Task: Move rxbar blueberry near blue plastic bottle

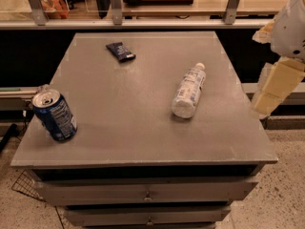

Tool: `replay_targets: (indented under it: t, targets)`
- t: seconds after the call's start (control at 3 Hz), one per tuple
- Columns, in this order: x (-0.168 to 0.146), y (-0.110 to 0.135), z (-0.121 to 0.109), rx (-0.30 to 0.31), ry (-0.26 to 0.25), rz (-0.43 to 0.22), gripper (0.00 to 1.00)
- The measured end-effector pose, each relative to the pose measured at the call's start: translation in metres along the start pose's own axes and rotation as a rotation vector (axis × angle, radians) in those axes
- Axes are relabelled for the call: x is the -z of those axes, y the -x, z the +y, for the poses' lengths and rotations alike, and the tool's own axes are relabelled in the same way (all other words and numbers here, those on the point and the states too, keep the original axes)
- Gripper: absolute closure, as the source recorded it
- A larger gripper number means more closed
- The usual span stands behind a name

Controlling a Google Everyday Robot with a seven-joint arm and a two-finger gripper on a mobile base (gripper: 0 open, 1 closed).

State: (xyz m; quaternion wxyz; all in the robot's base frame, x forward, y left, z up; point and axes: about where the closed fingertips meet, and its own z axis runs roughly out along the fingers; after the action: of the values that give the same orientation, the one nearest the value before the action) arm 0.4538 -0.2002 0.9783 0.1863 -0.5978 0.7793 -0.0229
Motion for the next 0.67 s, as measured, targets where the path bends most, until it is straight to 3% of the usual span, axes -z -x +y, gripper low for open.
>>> replay_targets:
  t: [0.67]
  targets:
    - [-0.034, 0.097, -0.03, 0.009, -0.025, -0.29, 0.0]
